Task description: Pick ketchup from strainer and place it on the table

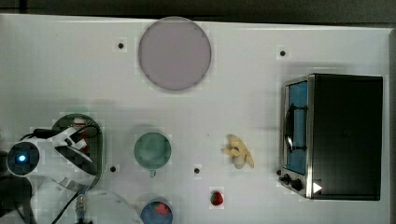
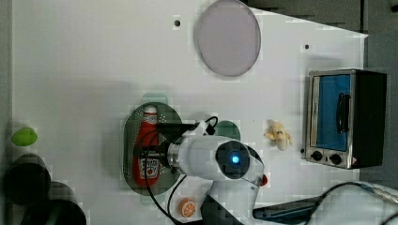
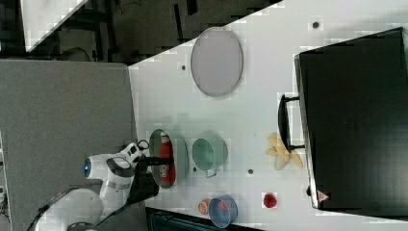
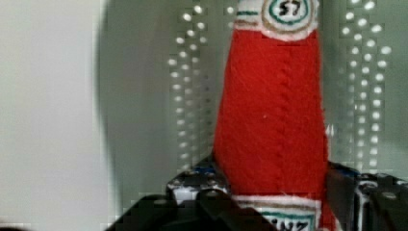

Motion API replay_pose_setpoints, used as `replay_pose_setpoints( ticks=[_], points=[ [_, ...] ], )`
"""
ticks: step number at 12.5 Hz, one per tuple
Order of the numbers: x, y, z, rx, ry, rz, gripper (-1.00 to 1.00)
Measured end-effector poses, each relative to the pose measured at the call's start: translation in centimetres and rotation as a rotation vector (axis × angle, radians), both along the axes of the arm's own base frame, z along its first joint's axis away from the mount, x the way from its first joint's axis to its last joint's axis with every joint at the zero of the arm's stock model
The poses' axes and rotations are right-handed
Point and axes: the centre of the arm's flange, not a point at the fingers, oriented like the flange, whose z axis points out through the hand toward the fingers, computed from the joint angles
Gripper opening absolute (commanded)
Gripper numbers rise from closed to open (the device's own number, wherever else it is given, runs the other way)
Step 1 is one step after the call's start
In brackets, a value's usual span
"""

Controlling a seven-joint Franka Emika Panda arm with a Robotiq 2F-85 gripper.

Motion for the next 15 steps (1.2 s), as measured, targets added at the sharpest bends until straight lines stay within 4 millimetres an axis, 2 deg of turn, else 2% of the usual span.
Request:
replay_pose_setpoints(
  ticks=[4, 7, 9, 12, 15],
  points=[
    [-0.5, 1.6, 8.6, 0.045, 0.075, -0.132, 0.13],
    [-0.7, 3.0, 15.4, 0.007, 0.096, -0.070, 0.13],
    [0.3, 3.7, 19.0, 0.009, 0.091, 0.007, 0.13],
    [3.8, 1.6, 22.8, -0.003, 0.079, 0.008, 0.13],
    [8.8, -3.5, 25.4, 0.007, 0.055, -0.031, 0.13]
  ],
)
